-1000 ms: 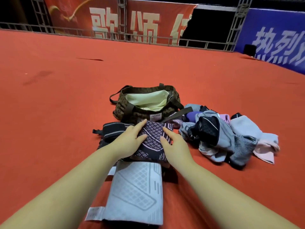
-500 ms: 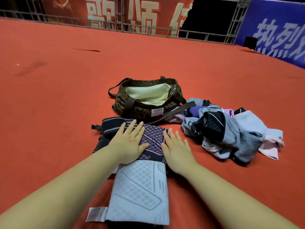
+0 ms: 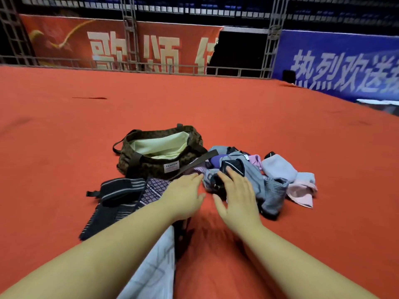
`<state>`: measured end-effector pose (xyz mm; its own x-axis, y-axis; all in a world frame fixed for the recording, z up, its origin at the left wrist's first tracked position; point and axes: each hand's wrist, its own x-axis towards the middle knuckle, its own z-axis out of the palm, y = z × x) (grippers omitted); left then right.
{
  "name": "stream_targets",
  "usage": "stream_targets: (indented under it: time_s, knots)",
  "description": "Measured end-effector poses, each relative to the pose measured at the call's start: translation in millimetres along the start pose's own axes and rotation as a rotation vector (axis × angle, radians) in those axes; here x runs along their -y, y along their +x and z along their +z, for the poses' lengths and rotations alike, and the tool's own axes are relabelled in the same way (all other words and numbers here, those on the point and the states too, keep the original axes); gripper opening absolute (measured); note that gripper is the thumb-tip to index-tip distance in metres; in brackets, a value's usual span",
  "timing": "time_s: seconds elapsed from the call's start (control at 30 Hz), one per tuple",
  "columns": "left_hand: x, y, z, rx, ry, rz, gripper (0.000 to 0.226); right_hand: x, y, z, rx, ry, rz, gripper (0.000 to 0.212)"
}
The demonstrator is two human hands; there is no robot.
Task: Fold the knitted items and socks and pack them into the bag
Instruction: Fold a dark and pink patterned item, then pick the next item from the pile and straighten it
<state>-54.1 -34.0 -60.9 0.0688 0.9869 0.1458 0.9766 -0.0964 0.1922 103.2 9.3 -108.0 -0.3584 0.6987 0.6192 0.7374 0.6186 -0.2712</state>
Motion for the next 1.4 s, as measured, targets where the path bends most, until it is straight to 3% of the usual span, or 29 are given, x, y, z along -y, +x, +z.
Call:
stream_targets:
  time_s: [0.1,0.23,0.4,0.63,0.8,0.87,1.03,1.1,1.23,1.4]
  knots:
    - [-43,29,17,-0.068,-0.598,-0.149,0.056,-41,-3,-9,-0.069,-0.051,0.193,0.076]
    - [-74,59,49,-0.230,-1.065,-0.430,0.032,-81,-3,-7,0.088,-0.079,0.288,0.095]
    - [-89,78,67,-0.336,-0.920,-0.576,0.074,-98,4,4,0.168,-0.143,0.146,0.094]
    - [-83,83,90,-0.483,-1.017,-0.500,0.064,-101,-11,34,-0.140,0.134,0.118,0.078]
    - [-84,76,125,-0.671,-1.156,-0.385,0.074,-95,-20,47,-0.278,0.361,0.147,0.071]
    - [-83,77,131,-0.689,-1.170,-0.364,0.069,-98,-16,43,-0.269,0.423,0.180,0.067]
    - [-92,66,127,-0.777,-1.009,-0.242,0.025,-98,-17,31,-0.261,0.541,0.200,0.069]
    - [-97,60,120,-0.764,-1.050,-0.180,0.016,-95,-18,24,-0.271,0.559,0.184,0.068]
    - [-105,54,104,-0.560,-1.438,-0.129,0.027,-90,-18,7,-0.319,0.462,0.075,0.068]
    - [-102,54,103,-0.512,-1.503,-0.148,0.029,-80,-17,-1,-0.385,0.362,0.121,0.049]
